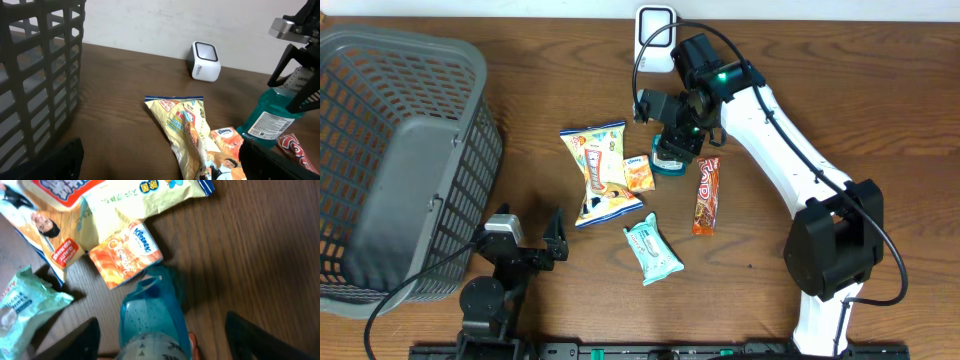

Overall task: Scan the item barcode
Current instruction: 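Grasp the blue bottle with the right gripper and stand it upright, then open the right gripper and withdraw it to the right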

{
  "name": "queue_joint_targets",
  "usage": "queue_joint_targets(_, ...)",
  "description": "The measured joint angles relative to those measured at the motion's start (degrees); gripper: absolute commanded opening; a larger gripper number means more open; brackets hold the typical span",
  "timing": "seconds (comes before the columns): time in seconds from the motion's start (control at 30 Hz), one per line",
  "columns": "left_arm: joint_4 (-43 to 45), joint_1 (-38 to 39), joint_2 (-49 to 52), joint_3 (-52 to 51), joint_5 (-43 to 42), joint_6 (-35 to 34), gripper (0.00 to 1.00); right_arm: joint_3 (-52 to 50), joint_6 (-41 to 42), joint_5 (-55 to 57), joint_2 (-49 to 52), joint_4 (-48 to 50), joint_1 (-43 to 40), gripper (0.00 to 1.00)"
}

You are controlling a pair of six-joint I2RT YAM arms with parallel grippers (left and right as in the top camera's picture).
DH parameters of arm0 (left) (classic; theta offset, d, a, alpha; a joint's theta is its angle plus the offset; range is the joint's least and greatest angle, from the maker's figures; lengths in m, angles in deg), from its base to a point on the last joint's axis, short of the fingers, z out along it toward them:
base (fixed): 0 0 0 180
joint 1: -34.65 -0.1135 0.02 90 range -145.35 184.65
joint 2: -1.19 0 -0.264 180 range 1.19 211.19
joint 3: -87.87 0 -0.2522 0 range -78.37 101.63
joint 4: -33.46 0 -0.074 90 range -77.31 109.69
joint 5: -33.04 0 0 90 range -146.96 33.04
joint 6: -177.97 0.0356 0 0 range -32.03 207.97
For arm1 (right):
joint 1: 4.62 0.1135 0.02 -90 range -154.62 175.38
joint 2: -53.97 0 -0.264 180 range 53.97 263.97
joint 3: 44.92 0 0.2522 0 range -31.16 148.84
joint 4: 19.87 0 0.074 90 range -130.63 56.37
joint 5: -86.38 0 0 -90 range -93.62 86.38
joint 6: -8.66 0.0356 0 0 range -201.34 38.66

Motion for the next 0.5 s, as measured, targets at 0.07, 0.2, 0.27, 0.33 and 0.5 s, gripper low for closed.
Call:
queue_joint_targets(0.07,0.00,0.00,0.00,0.00,0.00,0.00,0.98,0.44,1.36,0.00,0.00,-0.28,0.00,0.99)
queue_joint_targets(0.2,0.00,0.00,0.00,0.00,0.00,0.02,0.98,3.50,3.82,-0.02,-0.04,-1.66,0.00,0.99)
queue_joint_targets(0.27,0.00,0.00,0.00,0.00,0.00,0.00,0.98,5.81,5.75,0.02,-0.33,-2.86,0.00,0.99)
queue_joint_targets(0.33,0.00,0.00,0.00,0.00,0.00,0.00,0.98,7.98,7.91,0.04,-1.44,-3.96,-0.02,0.99)
queue_joint_targets(0.5,0.00,0.00,0.00,0.00,0.00,0.00,0.98,9.88,13.55,-1.18,-9.55,-5.84,-0.74,0.99)
